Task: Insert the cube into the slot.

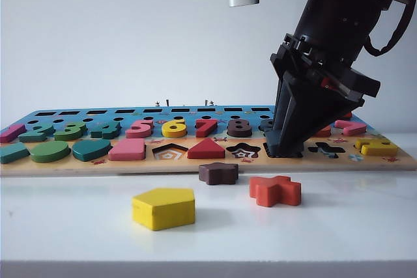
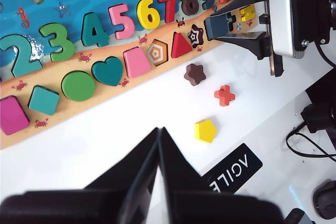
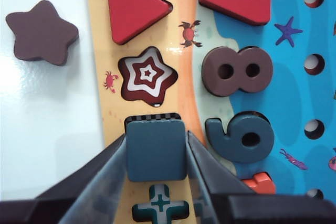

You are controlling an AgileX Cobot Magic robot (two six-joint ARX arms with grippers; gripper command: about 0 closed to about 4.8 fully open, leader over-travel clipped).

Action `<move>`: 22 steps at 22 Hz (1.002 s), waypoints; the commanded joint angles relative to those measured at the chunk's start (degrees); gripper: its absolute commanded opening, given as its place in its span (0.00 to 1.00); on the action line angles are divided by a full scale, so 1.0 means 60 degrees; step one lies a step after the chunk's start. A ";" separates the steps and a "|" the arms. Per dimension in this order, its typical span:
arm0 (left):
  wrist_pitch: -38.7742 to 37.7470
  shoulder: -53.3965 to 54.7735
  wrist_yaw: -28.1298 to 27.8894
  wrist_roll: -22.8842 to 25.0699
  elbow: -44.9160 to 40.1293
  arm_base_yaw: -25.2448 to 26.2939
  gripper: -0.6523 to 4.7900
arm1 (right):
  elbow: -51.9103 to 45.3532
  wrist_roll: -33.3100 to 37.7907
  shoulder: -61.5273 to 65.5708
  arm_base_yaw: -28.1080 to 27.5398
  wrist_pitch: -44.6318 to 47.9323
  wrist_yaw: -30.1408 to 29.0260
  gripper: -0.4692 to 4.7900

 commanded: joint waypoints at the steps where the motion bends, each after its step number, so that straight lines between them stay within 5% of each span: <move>1: 0.0135 -0.0011 0.0018 0.0040 0.0036 0.0007 0.15 | 0.0029 0.0069 -0.0036 0.0007 0.0007 -0.0036 0.32; 12: 0.0135 -0.0011 0.0018 0.0036 0.0036 0.0007 0.15 | 0.0029 0.0390 -0.0036 0.0015 0.0004 -0.0277 0.34; 22: 0.0131 -0.0011 0.0018 0.0036 0.0036 0.0007 0.15 | 0.0029 0.0415 -0.0036 0.0015 0.0051 -0.0393 0.54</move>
